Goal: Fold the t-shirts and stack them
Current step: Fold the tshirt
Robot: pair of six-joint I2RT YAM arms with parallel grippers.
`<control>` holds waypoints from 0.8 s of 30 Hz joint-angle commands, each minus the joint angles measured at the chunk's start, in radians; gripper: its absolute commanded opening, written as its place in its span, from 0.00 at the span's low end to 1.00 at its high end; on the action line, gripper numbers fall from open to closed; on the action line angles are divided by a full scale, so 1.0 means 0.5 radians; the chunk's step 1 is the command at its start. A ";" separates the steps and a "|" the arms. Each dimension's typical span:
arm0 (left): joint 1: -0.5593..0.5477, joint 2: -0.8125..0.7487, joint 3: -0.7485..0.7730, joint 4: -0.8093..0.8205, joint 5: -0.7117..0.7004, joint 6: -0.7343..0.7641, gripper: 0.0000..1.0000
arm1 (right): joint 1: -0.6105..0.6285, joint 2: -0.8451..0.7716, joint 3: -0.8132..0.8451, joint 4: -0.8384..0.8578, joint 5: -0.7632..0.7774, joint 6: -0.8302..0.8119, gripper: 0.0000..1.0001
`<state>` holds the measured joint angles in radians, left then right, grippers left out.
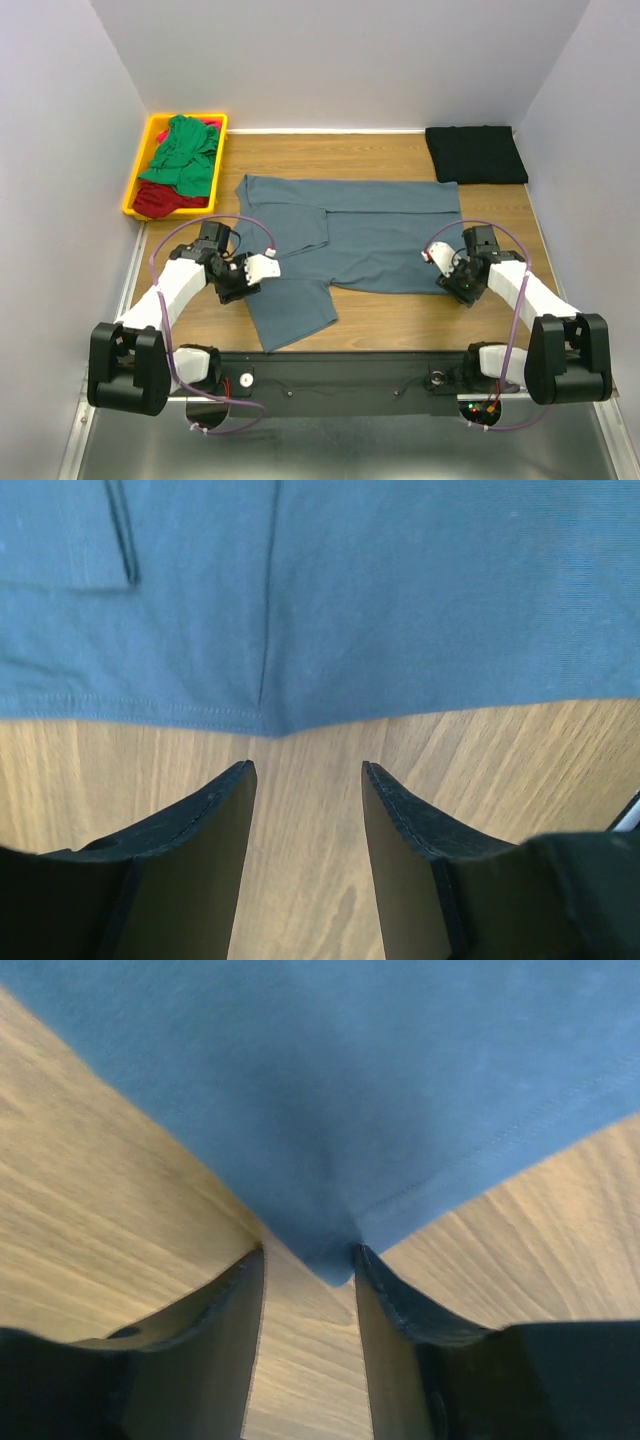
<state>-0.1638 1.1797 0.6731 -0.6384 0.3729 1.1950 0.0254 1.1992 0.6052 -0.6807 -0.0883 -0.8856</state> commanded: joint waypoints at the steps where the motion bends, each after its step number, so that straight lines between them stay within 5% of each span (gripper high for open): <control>1: -0.062 -0.101 -0.079 -0.048 0.119 0.318 0.57 | 0.066 0.022 -0.051 0.168 0.072 -0.030 0.45; 7: -0.328 -0.175 -0.254 0.021 0.080 0.436 0.59 | 0.109 0.074 -0.097 0.235 0.121 -0.014 0.39; 14: -0.439 0.006 -0.300 0.237 0.018 0.356 0.57 | 0.112 0.093 -0.112 0.257 0.164 -0.027 0.18; 18: -0.458 0.058 -0.288 0.255 0.037 0.347 0.42 | 0.115 0.087 -0.100 0.254 0.222 -0.033 0.04; 19: -0.458 0.046 -0.285 0.240 0.037 0.350 0.31 | 0.115 0.068 -0.094 0.251 0.235 -0.036 0.01; 23: -0.461 -0.073 -0.263 0.111 0.027 0.359 0.00 | 0.112 -0.008 -0.075 0.181 0.250 -0.051 0.01; 24: -0.461 -0.113 -0.260 0.111 0.024 0.362 0.00 | 0.115 -0.027 -0.069 0.180 0.256 -0.057 0.00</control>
<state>-0.3874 1.1786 0.5491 -0.5457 0.3950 1.3571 0.0788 1.2228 0.5785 -0.5919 0.0147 -0.8955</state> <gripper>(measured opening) 0.061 0.018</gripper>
